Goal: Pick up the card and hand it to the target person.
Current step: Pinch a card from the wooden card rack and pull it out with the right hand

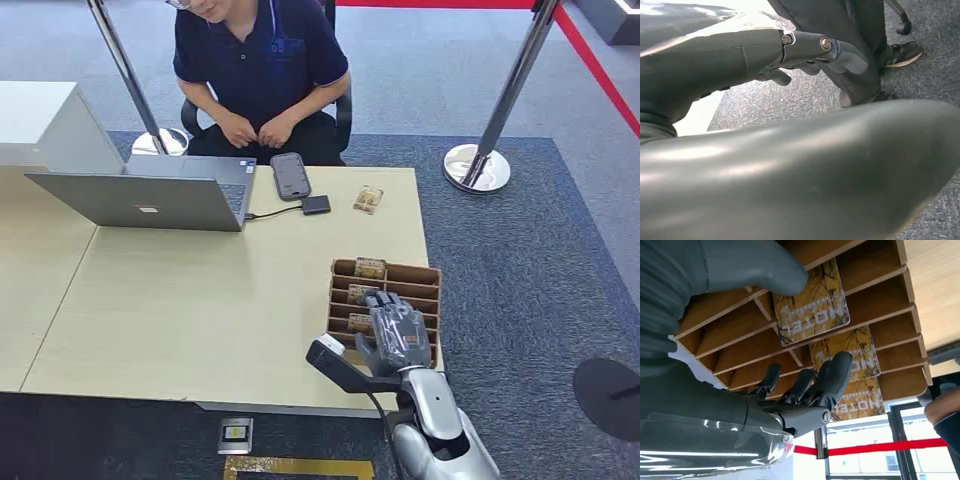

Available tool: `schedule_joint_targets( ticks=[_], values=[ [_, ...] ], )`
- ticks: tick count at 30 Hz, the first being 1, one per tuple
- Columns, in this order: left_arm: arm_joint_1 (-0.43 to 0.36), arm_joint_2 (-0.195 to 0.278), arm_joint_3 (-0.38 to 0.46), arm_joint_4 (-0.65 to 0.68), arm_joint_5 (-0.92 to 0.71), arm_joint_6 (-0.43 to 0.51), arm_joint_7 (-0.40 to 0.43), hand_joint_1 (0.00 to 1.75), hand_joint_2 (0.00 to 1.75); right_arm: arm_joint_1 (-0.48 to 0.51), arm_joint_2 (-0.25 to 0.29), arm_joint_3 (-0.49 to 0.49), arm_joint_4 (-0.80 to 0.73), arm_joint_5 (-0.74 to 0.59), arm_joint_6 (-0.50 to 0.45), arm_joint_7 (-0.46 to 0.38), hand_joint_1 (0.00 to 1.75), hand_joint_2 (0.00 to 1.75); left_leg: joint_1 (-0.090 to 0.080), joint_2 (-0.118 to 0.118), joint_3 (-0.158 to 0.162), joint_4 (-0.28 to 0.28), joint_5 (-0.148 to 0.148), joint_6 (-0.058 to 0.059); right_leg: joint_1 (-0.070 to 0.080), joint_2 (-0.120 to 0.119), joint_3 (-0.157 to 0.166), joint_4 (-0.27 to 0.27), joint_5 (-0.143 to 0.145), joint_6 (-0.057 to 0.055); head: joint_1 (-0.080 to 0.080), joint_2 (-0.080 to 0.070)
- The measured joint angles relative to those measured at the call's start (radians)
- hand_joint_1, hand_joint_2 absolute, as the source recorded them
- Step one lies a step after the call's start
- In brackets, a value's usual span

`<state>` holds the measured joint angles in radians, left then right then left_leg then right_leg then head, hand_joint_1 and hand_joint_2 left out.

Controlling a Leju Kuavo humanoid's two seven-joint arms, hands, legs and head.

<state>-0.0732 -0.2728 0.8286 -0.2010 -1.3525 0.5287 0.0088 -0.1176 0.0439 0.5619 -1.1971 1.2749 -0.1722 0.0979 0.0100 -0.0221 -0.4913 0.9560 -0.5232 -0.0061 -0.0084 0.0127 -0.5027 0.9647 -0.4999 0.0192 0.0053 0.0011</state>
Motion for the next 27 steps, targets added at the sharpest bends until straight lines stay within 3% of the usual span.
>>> schedule_joint_targets(
  ticks=[11, 17, 27],
  values=[
    [0.000, 0.000, 0.000, 0.000, -0.002, 0.000, 0.000, 0.00, 0.00, 0.007, 0.000, -0.001, 0.000, 0.013, -0.002, 0.017, 0.68, 1.75, 0.000, 0.000, 0.000, 0.000, 0.000, 0.000, 0.000, 0.000, 0.000, 0.000, 0.000, 0.000, 0.000, 0.000],
    [0.000, 0.000, 0.000, 0.000, -0.005, -0.001, 0.000, 0.00, 0.00, 0.010, 0.000, -0.002, -0.001, 0.020, -0.004, 0.019, 0.91, 1.75, 0.000, 0.000, 0.000, 0.000, 0.000, 0.000, 0.000, 0.000, 0.000, 0.000, 0.000, 0.000, 0.000, 0.000],
    [0.000, 0.000, 0.000, 0.000, -0.005, -0.003, 0.000, 0.00, 0.00, 0.010, 0.002, -0.003, -0.003, 0.026, -0.005, 0.019, 0.94, 1.75, 0.000, 0.000, 0.000, 0.000, 0.000, 0.000, 0.000, 0.000, 0.000, 0.000, 0.000, 0.000, 0.000, 0.000]
  ],
)
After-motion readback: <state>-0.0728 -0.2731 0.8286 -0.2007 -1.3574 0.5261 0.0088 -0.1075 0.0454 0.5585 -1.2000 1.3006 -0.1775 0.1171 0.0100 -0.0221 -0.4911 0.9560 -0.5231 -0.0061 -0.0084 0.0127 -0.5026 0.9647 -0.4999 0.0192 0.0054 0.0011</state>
